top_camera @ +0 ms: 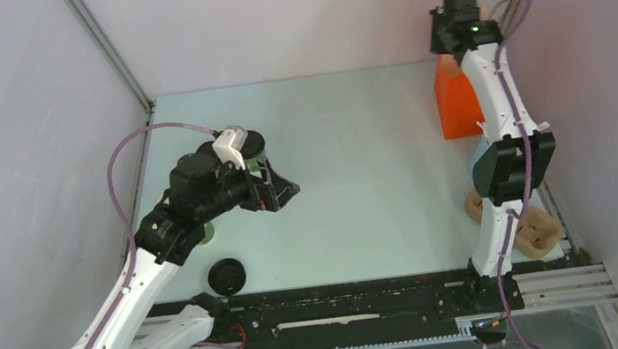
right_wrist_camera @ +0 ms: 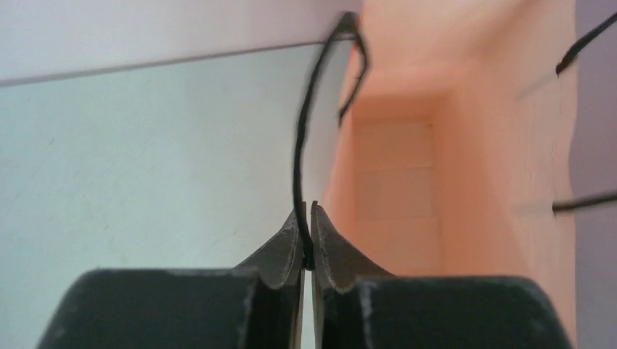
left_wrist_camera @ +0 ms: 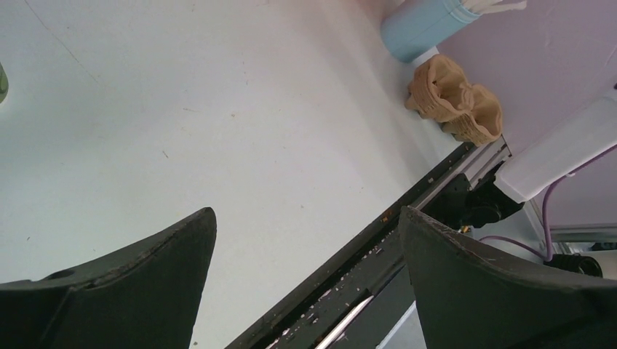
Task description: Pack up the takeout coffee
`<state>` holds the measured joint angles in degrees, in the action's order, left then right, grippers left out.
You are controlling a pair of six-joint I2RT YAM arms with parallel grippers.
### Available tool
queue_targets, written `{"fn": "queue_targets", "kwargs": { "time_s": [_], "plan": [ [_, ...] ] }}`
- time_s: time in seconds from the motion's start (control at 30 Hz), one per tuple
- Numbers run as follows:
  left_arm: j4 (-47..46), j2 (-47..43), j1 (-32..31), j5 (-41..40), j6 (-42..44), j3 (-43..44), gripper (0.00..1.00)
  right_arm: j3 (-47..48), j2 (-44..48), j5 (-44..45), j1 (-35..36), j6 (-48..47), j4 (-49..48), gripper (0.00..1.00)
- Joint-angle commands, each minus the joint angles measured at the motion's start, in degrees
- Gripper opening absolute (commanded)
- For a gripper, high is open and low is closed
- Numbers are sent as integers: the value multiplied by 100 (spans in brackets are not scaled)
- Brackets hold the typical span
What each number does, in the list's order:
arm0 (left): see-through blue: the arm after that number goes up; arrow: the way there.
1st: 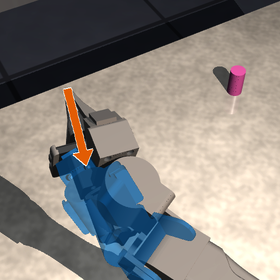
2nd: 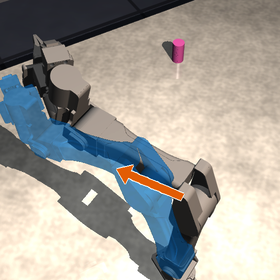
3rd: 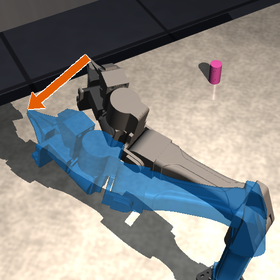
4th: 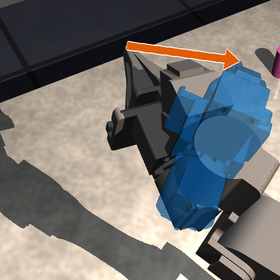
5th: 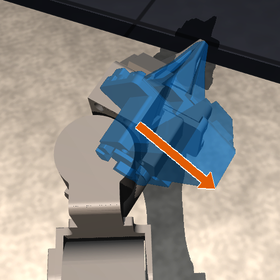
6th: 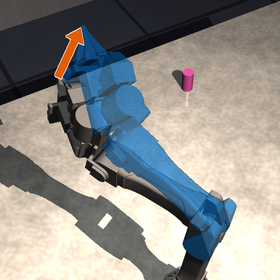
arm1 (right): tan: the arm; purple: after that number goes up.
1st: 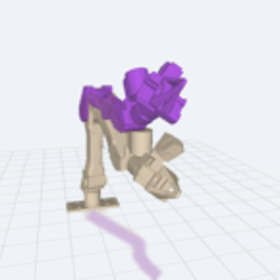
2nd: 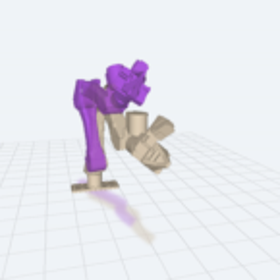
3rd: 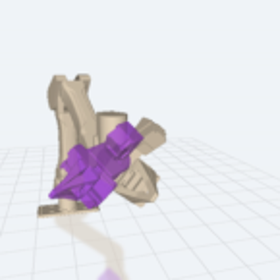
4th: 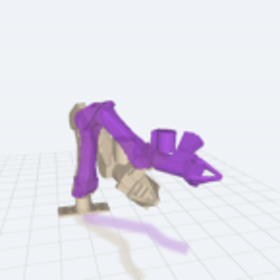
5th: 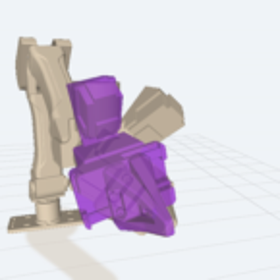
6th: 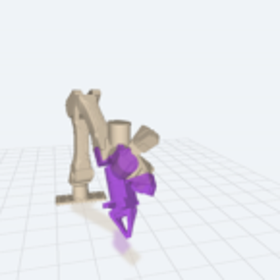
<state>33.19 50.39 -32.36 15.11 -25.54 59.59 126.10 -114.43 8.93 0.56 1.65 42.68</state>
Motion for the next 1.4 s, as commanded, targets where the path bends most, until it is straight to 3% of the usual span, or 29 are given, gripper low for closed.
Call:
{"fn": "queue_targets", "kwargs": {
  "time_s": [0.0,0.07,0.33,0.5,0.6,0.77,0.97,1.07,1.2,1.27,1.37],
  "plan": [
    [-172,-290,-38,-101,-98,-125,100,3,657,480,1075,134,672,6],
    [-145,-372,-33,-141,-128,-131,100,-179,894,760,1606,225,920,0],
    [186,-687,-33,-489,-70,-31,100,-1492,1930,1318,3625,1730,1476,0],
    [346,-1008,-27,-746,-156,46,100,-1997,2032,1902,4894,2857,1954,0],
    [438,-1183,-34,-891,-177,74,100,-1783,1923,1998,5344,3283,2152,0],
    [531,-1399,-31,-1029,-247,62,100,-594,1357,2340,5995,3367,2675,0],
    [623,-1556,-29,-1085,-316,27,100,61,748,2037,6149,3234,2495,0],
    [702,-1626,-31,-1100,-329,36,100,587,558,1802,6162,2914,2651,20],
    [784,-1676,-28,-1150,-282,35,100,582,956,1381,6257,2401,2686,66],
    [778,-1668,-34,-1184,-246,41,100,322,1366,1251,6359,2168,2676,78],
    [783,-1669,-31,-1337,-144,107,100,-92,2101,1104,6527,1916,2735,84]
  ]
}}
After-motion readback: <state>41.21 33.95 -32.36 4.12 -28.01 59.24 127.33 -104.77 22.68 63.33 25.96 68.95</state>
